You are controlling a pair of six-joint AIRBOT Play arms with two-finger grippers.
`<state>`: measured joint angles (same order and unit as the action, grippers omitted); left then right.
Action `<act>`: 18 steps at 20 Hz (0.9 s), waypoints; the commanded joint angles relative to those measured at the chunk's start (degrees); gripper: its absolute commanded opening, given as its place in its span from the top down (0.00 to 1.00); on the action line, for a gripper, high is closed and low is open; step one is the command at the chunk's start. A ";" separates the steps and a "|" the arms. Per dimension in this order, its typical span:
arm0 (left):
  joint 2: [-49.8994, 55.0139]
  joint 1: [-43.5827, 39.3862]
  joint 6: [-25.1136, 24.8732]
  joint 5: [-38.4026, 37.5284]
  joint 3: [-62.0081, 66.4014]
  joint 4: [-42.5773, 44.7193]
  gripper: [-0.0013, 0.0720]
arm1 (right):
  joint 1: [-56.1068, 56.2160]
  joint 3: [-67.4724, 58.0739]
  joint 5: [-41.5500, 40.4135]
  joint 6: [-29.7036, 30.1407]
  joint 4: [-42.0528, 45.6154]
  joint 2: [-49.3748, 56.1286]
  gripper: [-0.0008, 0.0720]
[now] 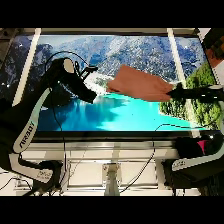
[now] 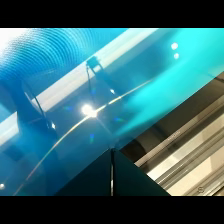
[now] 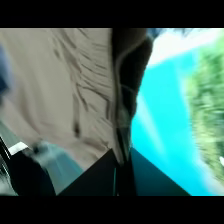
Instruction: Fold the clothes and pants, and hang the long-sleeved shirts on hangers.
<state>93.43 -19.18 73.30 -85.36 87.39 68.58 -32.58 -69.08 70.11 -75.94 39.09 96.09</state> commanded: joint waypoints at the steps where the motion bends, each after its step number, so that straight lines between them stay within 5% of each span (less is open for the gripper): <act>1: 0.00 -0.02 0.00 0.07 0.00 0.00 0.98 | -11.41 -3.13 2.14 -3.26 5.53 -4.20 0.97; 9: 0.02 -0.33 0.35 0.07 0.00 -0.04 0.98 | -42.75 -6.80 10.08 -3.50 15.80 -8.24 0.97; 15: 0.02 -0.44 1.11 0.07 0.00 -0.04 0.98 | -48.46 -7.06 11.78 -3.56 23.89 -8.24 0.94; 17: 0.07 -0.44 1.11 0.07 0.00 -0.04 0.97 | -48.43 -7.50 11.82 -7.37 22.14 -8.24 0.46; 18: 0.13 -0.44 1.11 0.07 0.00 -0.04 0.97 | -48.43 -8.85 12.02 -9.53 20.74 -8.24 0.40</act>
<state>93.45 -19.59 74.43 -85.32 87.39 68.53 -80.03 -76.62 81.45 -81.30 60.29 87.90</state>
